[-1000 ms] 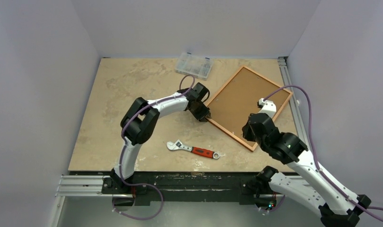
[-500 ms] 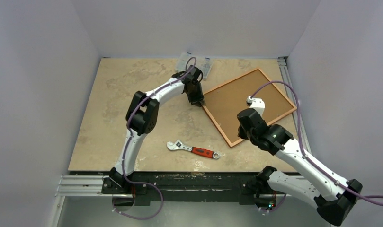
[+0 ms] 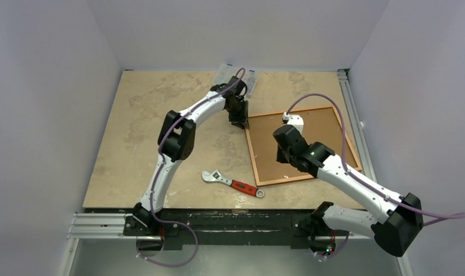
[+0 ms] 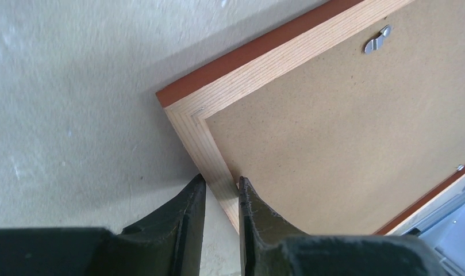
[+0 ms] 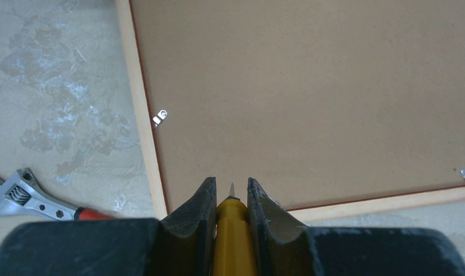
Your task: Take the photo out of the frame
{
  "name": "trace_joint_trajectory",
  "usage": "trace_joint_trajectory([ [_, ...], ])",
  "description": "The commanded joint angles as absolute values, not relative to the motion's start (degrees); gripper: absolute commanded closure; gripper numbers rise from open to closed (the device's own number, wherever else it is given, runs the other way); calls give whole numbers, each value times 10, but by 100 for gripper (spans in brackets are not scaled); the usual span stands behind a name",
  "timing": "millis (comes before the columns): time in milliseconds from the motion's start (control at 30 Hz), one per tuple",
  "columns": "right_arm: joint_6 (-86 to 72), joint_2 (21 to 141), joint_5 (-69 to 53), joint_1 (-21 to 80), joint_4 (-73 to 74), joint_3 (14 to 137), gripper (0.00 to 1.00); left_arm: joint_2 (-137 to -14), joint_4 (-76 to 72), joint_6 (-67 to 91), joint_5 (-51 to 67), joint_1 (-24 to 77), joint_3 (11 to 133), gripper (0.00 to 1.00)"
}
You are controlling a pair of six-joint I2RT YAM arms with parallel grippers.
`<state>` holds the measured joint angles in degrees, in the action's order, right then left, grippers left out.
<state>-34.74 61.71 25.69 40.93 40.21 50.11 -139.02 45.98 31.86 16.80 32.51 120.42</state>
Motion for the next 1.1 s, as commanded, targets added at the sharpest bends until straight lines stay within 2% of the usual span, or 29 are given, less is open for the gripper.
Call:
trace_joint_trajectory([
  [0,-341,636,247,411,350,515,100,-1412,439,314,227,318,1276,100],
  [100,-344,651,240,411,332,516,100,-1432,441,326,237,317,1312,96],
  [200,-349,670,214,411,301,517,100,-1431,456,340,252,315,1323,75],
  [300,-350,695,202,411,272,523,100,-1387,443,352,252,315,1264,57],
  [433,-345,744,203,411,255,548,100,-1318,395,377,284,316,1140,49],
  [567,-345,776,220,411,225,559,100,-1275,356,398,301,328,1055,48],
  [667,-351,787,232,411,204,556,100,-1256,330,414,289,342,1013,54],
  [933,-332,822,226,411,142,541,100,-1255,332,425,249,358,1003,54],
  [1067,-328,827,228,411,114,532,100,-1261,336,429,233,362,997,64],
])
